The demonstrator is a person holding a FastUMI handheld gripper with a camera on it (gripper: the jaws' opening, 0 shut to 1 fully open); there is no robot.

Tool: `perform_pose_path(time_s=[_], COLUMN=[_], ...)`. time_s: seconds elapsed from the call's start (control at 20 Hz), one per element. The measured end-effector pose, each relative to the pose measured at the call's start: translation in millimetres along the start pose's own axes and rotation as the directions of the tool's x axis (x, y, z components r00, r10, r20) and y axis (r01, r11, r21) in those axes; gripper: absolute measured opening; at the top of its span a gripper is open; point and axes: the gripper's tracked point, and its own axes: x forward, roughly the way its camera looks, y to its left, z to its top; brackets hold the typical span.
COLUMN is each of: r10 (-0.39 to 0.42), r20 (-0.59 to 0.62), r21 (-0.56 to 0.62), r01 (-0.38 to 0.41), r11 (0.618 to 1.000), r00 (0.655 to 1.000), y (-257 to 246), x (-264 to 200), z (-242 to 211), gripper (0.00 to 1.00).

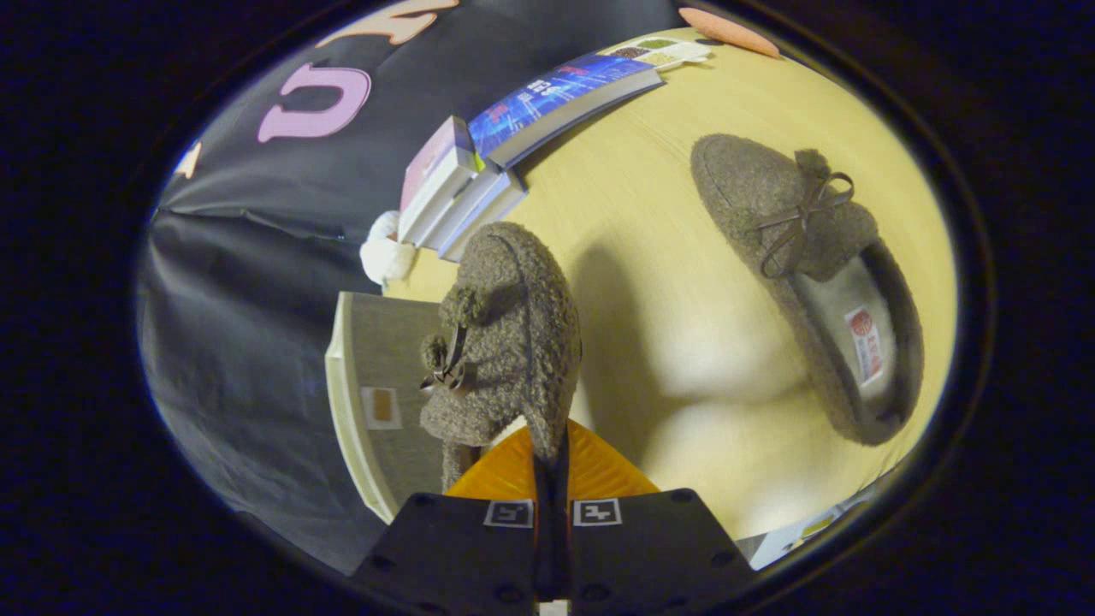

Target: Open the storage box then place both shoes into the box .Put the left shoe in first, then the right shoe, with the right side of both shoes facing outward in a uniform manner.

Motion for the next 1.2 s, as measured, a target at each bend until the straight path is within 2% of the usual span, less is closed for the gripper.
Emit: perform_pose_path(time_s=[0.35,0.6,0.9,1.2], r10=[0.161,0.216,0.126,-0.015], r20=[0.027,-0.025,-0.136,-0.182], r21=[0.009,-0.036,-0.135,-0.233], r01=[-0.162,-0.217,-0.144,-0.028], r11=[0.987,0.976,0.980,0.972], r00=[0.987,0.976,0.983,0.983], y=[94.8,161.2,200.4,205.5], x=[-38.8,-38.1,18.9,76.3], z=[0.5,-21.7,-69.7,-105.9], gripper=[0.03,0.03,0.03,0.03])
